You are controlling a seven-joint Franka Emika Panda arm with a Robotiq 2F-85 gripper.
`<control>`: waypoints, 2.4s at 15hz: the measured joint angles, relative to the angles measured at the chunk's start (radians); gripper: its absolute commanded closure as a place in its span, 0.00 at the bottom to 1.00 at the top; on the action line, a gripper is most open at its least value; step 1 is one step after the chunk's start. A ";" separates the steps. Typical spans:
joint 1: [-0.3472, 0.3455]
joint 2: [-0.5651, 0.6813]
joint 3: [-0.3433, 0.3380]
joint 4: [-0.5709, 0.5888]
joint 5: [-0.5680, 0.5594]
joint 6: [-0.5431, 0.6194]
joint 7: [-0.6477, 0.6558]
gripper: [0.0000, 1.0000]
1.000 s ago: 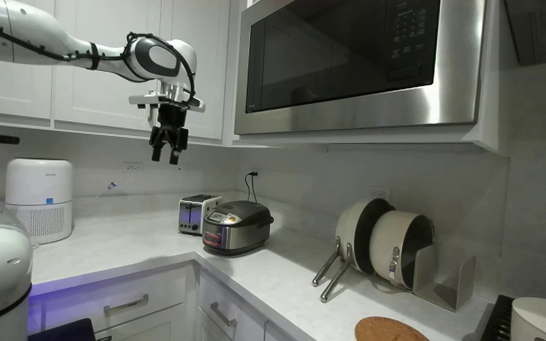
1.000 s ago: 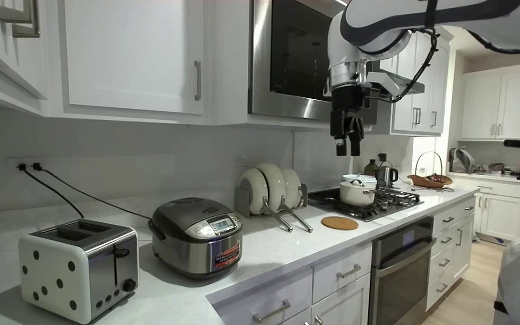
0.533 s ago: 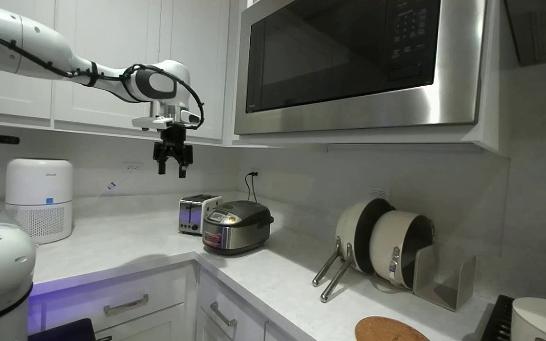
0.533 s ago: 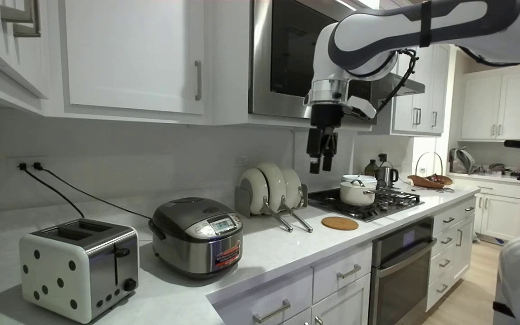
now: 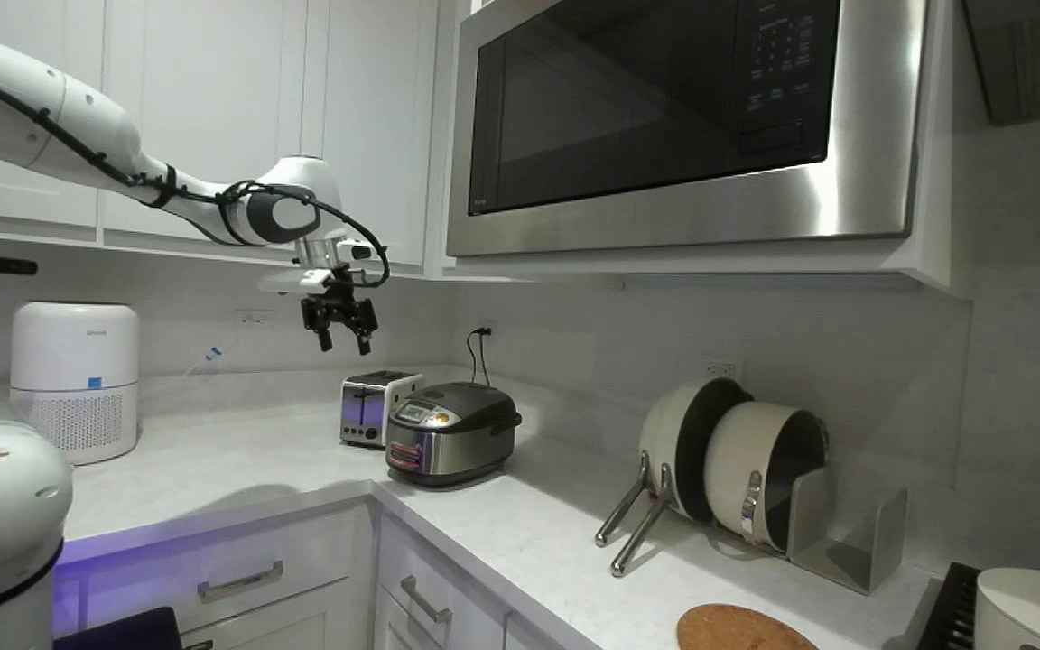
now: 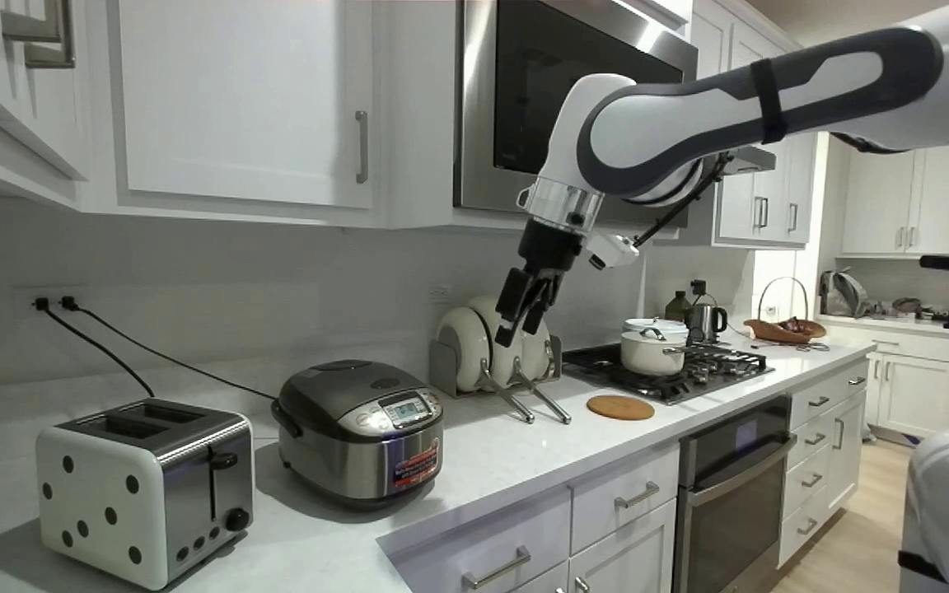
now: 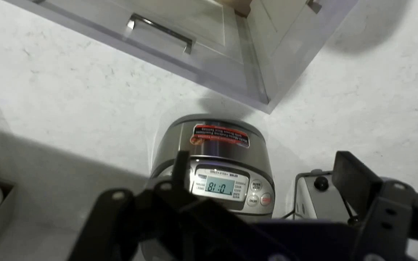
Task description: Close the microwave door and open the rice cooker
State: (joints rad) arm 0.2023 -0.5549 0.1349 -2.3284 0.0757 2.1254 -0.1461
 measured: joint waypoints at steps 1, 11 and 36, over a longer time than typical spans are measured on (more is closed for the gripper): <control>0.003 0.000 0.007 -0.025 0.000 0.061 0.002 0.00; 0.001 0.010 0.046 -0.213 -0.046 0.585 0.115 0.34; -0.057 0.454 0.072 0.073 -0.136 0.800 0.143 1.00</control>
State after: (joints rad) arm 0.1448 -0.1006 0.2068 -2.2550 -0.0600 2.9258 -0.0030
